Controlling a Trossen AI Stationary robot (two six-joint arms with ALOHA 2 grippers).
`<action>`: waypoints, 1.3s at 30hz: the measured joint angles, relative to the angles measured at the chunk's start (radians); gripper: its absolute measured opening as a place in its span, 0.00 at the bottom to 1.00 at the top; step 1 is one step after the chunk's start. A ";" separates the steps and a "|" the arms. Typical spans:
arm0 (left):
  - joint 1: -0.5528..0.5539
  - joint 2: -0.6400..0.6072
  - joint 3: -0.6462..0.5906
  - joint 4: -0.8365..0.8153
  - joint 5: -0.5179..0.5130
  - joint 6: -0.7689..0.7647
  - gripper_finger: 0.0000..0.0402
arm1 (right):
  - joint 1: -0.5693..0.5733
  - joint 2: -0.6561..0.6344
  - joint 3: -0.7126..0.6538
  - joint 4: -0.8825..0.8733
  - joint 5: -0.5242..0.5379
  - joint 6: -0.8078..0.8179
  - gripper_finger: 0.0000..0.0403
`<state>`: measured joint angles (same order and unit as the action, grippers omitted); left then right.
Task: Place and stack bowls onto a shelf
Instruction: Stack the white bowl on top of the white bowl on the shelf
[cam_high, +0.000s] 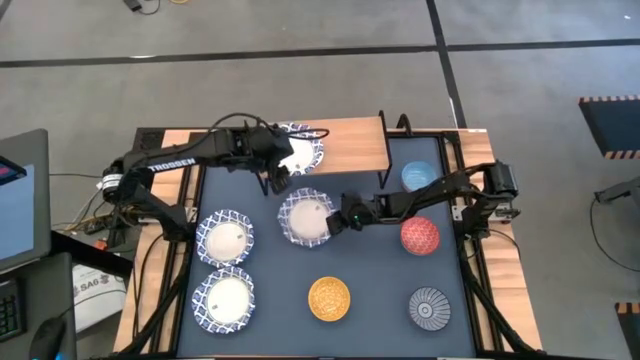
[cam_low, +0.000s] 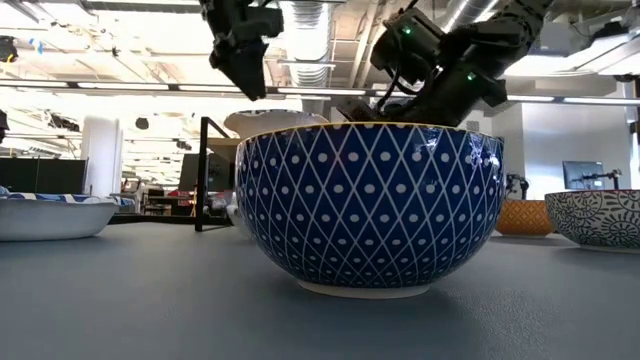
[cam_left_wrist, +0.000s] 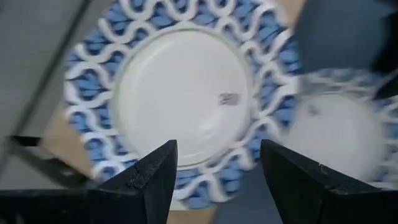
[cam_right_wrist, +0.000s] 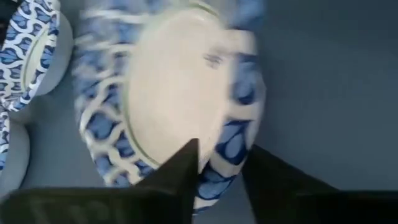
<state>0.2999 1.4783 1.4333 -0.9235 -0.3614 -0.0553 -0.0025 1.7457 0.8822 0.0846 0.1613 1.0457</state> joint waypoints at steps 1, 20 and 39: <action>0.010 0.000 -0.001 -0.004 -0.032 0.018 0.54 | 0.000 -0.010 0.000 -0.004 -0.004 -0.004 0.24; -0.042 -0.146 0.074 0.061 0.345 -0.087 0.53 | 0.022 -0.379 0.003 0.002 -0.039 -0.331 0.05; -0.128 -0.119 0.074 0.213 0.175 -0.106 0.53 | -0.013 -0.402 0.001 -0.073 0.098 -0.341 0.06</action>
<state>0.1724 1.3594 1.5074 -0.7107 -0.1863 -0.1610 -0.0155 1.3437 0.8833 0.0118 0.2595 0.7047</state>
